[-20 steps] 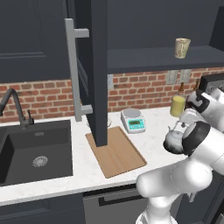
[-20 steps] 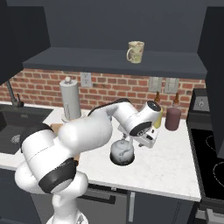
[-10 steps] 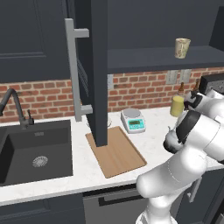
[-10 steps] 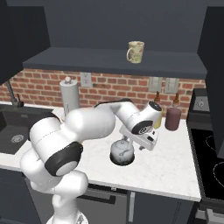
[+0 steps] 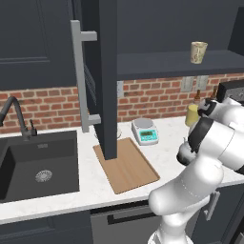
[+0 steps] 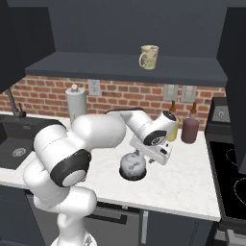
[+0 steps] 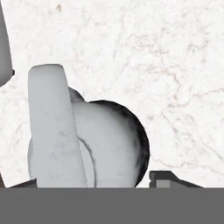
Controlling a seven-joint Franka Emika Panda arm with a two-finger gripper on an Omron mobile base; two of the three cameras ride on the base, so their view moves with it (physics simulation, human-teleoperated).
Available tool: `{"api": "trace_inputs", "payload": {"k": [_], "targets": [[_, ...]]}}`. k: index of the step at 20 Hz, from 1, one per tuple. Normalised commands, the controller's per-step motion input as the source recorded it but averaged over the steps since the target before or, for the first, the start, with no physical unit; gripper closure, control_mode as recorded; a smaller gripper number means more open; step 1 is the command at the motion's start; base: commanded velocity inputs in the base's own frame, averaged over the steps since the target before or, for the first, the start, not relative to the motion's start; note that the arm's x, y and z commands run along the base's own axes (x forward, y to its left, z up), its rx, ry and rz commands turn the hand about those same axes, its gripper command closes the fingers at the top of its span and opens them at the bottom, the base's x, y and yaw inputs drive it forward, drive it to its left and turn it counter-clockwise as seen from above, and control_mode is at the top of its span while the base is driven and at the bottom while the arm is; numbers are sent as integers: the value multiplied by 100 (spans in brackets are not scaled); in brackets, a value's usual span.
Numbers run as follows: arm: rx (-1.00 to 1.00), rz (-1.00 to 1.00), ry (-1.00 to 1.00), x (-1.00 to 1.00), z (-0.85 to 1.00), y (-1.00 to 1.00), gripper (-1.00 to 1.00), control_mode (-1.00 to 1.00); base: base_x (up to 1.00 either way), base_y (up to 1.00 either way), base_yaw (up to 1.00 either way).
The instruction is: Pick the kettle from the counter and place it on the tray. Then pick the mug from the cabinet and place it on the tray. Then close the cabinet doors.
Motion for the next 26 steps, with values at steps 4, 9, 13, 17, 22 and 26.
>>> {"api": "trace_inputs", "payload": {"k": [4,9,13,17,22,26], "targets": [[0,0,0,0,-5,32,100,-100,0,0,0],[0,0,0,0,-1,25,100,-100,0,0,0],[0,0,0,-2,0,14,100,-100,0,0,0],[1,0,-2,-14,0,3,100,-100,0,0,0],[3,-1,-6,-12,10,1,100,-100,0,0,0],[6,-1,-4,0,16,14,100,-100,0,0,0]]}}
